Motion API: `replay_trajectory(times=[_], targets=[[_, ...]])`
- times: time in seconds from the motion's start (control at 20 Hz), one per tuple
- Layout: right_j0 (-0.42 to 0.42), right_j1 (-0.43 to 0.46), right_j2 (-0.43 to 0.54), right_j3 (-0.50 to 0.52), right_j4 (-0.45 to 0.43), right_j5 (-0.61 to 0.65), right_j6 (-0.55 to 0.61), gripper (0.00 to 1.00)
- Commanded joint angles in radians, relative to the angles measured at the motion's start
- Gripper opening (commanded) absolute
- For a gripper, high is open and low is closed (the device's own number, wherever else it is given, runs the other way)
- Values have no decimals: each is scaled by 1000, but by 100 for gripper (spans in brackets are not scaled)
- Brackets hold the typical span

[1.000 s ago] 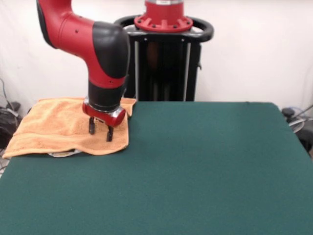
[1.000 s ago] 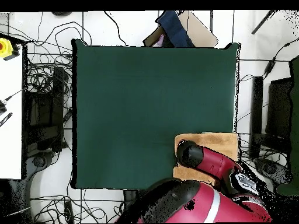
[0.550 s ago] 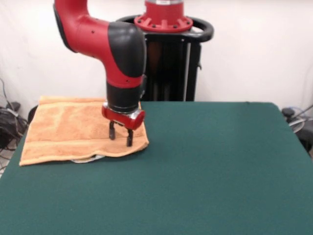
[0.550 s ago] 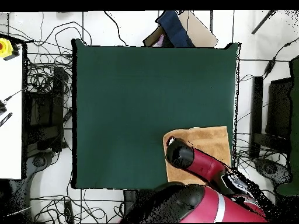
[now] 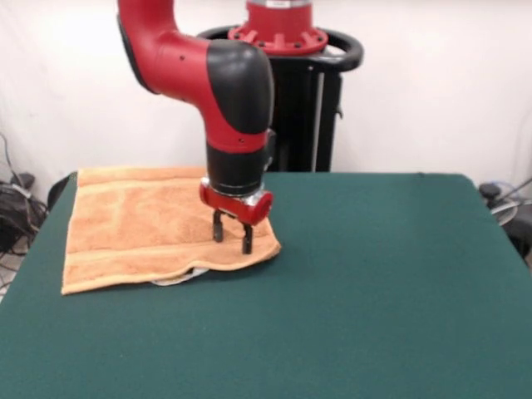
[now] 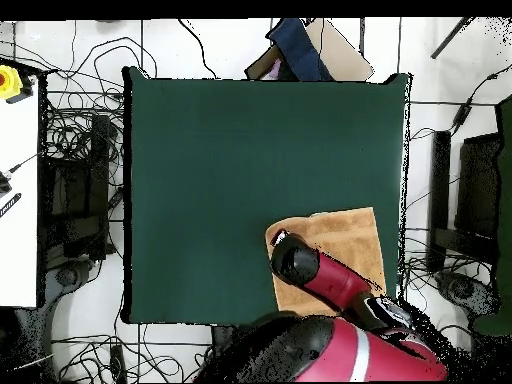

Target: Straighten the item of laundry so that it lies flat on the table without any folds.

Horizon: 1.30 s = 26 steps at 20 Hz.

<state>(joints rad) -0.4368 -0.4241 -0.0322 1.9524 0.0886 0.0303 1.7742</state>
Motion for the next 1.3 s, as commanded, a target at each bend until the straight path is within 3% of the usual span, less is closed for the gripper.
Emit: replay_trajectory(times=[0.05,0.4,0.7,0.9,1.05,1.3], targets=[[142,52,214,-4,195,24,356,100],[287,64,117,-111,349,99,330,100],[365,123,71,-235,459,146,295,100],[426,118,10,-269,509,205,309,100],[437,63,-57,-245,481,259,274,100],[437,-161,-272,-123,310,370,130,100]])
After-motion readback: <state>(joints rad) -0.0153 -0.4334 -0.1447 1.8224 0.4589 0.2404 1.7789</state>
